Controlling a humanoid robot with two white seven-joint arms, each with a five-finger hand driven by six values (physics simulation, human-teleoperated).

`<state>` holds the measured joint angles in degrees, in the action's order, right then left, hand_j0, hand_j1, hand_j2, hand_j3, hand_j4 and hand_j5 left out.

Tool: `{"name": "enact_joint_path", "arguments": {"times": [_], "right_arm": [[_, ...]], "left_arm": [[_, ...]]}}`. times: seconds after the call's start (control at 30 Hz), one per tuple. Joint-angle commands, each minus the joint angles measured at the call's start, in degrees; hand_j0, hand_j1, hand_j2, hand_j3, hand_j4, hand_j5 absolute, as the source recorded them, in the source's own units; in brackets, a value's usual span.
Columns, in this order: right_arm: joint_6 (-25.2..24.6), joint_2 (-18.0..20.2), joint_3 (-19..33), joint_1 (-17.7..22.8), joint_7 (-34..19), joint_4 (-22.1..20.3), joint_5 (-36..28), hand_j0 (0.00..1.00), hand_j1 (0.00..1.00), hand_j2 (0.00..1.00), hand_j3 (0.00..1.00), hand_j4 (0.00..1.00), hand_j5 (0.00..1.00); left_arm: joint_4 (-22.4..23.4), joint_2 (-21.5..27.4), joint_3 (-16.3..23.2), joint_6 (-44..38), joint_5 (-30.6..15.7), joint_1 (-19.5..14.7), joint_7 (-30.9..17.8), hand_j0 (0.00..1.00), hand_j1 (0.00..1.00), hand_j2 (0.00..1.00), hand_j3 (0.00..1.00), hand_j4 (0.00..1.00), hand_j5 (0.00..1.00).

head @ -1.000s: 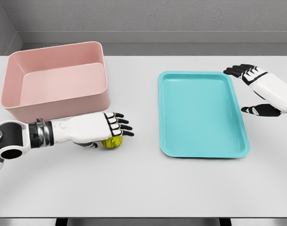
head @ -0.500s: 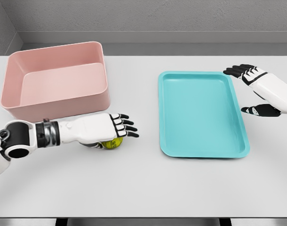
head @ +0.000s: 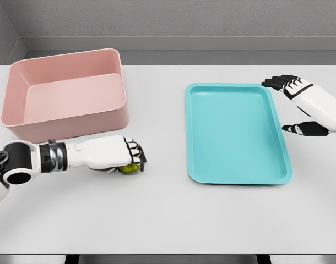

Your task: Put the tennis from the blue tray into the pink basket with both arms

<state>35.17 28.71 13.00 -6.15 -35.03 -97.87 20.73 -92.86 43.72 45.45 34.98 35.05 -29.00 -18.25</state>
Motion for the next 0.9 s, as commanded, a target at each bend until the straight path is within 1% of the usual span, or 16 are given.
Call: {"name": "enact_joint_path", "arguments": {"times": [0.0, 0.23, 0.27, 0.3, 0.43, 0.53, 0.67, 0.73, 0.87], "right_arm": [[-0.2, 0.0, 0.0, 0.0, 0.0, 0.0, -0.4, 1.0, 1.0, 1.0, 1.0, 1.0, 1.0], [-0.2, 0.0, 0.0, 0.1, 0.0, 0.0, -0.4, 1.0, 1.0, 1.0, 1.0, 1.0, 1.0], [-0.2, 0.0, 0.0, 0.1, 0.0, -0.1, -0.4, 1.0, 1.0, 1.0, 1.0, 1.0, 1.0], [-0.2, 0.0, 0.0, 0.1, 0.0, 0.0, -0.4, 1.0, 1.0, 1.0, 1.0, 1.0, 1.0], [-0.2, 0.0, -0.1, 0.1, 0.0, 0.0, -0.4, 1.0, 1.0, 1.0, 1.0, 1.0, 1.0], [-0.2, 0.0, -0.1, 0.1, 0.0, -0.1, -0.4, 1.0, 1.0, 1.0, 1.0, 1.0, 1.0], [-0.2, 0.0, -0.1, 0.1, 0.0, -0.1, -0.4, 1.0, 1.0, 1.0, 1.0, 1.0, 1.0], [-0.2, 0.0, 0.0, 0.1, 0.0, -0.1, -0.4, 1.0, 1.0, 1.0, 1.0, 1.0, 1.0], [-0.2, -0.1, -0.1, 0.0, 0.0, -0.1, -0.4, 1.0, 1.0, 1.0, 1.0, 1.0, 1.0]], "left_arm": [[0.0, 0.2, 0.0, 0.0, -0.1, 0.0, -0.3, 0.46, 0.46, 0.46, 0.46, 0.46, 0.46], [-0.2, 0.4, 0.0, 0.0, -0.3, -0.7, -0.3, 0.46, 0.46, 0.46, 0.46, 0.46, 0.46], [-0.5, 1.0, 0.0, 0.0, -0.5, -0.9, -0.3, 0.46, 0.46, 0.46, 0.46, 0.46, 0.46], [-0.7, 1.6, 0.0, 0.0, -1.7, -1.2, -0.3, 0.46, 0.46, 0.46, 0.46, 0.46, 0.46], [-2.2, 3.7, -0.1, 0.0, -3.6, -2.2, -0.3, 0.46, 0.46, 0.46, 0.46, 0.46, 0.46], [-2.5, 5.0, -0.2, 0.0, -4.7, -3.2, -0.3, 0.47, 0.47, 0.47, 0.47, 0.47, 0.47], [-2.8, 6.1, -0.4, 0.0, -6.7, -5.4, -0.3, 0.47, 0.47, 0.47, 0.47, 0.47, 0.47], [-2.7, 6.3, -0.6, 0.0, -6.8, -6.7, -0.3, 0.47, 0.47, 0.47, 0.47, 0.47, 0.47], [-2.2, 6.5, -0.7, 0.0, -7.5, -8.2, -0.3, 0.47, 0.47, 0.47, 0.47, 0.47, 0.47]]}}
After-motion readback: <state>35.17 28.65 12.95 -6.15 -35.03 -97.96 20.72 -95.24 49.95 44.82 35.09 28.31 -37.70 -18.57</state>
